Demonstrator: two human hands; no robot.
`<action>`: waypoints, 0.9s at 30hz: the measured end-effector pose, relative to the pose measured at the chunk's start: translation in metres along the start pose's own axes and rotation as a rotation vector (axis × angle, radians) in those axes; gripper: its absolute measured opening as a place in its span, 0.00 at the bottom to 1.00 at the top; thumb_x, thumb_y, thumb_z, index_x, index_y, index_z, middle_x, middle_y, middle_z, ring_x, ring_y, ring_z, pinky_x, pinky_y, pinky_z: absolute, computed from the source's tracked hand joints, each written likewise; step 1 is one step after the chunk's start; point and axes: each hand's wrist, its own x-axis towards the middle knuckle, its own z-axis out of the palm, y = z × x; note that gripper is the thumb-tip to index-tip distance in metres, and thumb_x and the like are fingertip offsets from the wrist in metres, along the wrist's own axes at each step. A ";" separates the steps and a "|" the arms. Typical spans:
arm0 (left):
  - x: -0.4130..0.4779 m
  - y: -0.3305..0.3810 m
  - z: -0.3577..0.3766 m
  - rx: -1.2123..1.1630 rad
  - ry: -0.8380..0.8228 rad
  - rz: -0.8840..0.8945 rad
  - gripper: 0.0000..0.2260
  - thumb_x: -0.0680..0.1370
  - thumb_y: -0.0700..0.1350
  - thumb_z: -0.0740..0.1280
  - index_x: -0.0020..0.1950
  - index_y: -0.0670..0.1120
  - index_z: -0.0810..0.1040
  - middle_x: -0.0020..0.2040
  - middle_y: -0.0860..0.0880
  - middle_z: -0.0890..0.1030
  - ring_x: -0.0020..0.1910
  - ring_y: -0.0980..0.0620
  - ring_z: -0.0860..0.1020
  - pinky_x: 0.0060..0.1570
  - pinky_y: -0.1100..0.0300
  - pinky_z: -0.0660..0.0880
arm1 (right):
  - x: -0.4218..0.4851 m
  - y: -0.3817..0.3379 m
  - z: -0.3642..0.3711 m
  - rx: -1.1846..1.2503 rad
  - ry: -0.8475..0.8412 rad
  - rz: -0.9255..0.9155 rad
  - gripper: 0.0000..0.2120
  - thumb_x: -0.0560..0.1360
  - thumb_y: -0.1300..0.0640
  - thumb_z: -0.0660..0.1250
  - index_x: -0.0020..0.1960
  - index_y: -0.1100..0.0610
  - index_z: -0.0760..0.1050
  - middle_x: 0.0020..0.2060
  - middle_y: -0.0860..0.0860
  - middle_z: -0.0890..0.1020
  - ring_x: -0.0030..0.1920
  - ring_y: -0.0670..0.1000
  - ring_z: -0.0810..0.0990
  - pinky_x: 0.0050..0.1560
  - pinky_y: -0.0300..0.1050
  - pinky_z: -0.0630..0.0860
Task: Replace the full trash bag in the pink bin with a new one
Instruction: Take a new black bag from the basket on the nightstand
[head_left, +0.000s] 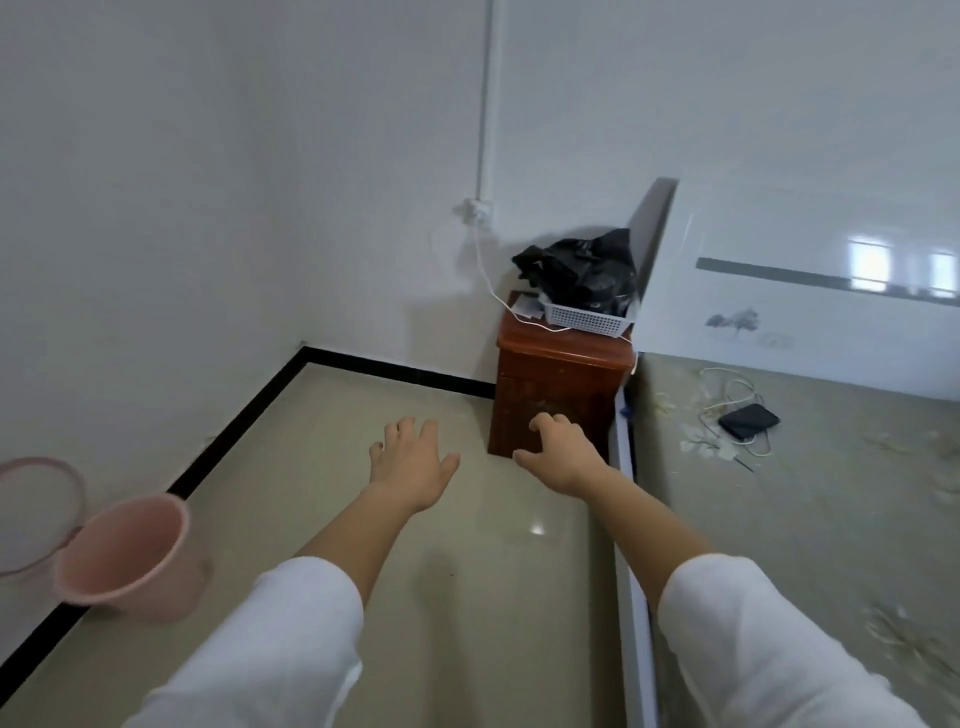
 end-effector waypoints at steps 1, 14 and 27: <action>0.023 0.008 -0.003 0.003 -0.001 0.020 0.27 0.79 0.57 0.56 0.74 0.46 0.60 0.74 0.41 0.61 0.72 0.42 0.58 0.67 0.44 0.60 | 0.019 0.004 -0.008 0.007 0.010 0.013 0.26 0.74 0.48 0.65 0.68 0.57 0.64 0.66 0.58 0.70 0.65 0.60 0.69 0.65 0.59 0.70; 0.299 0.122 0.019 -0.103 -0.035 0.123 0.28 0.78 0.58 0.57 0.75 0.48 0.59 0.75 0.42 0.60 0.74 0.42 0.57 0.70 0.44 0.60 | 0.266 0.096 -0.108 -0.076 0.054 0.053 0.27 0.74 0.47 0.65 0.69 0.55 0.63 0.65 0.56 0.70 0.65 0.59 0.68 0.65 0.58 0.69; 0.544 0.236 0.044 -0.126 -0.053 0.102 0.27 0.79 0.57 0.56 0.75 0.48 0.58 0.74 0.43 0.62 0.73 0.43 0.60 0.68 0.47 0.63 | 0.503 0.202 -0.192 -0.058 0.036 0.120 0.25 0.73 0.47 0.63 0.66 0.55 0.64 0.62 0.56 0.72 0.62 0.58 0.70 0.62 0.54 0.71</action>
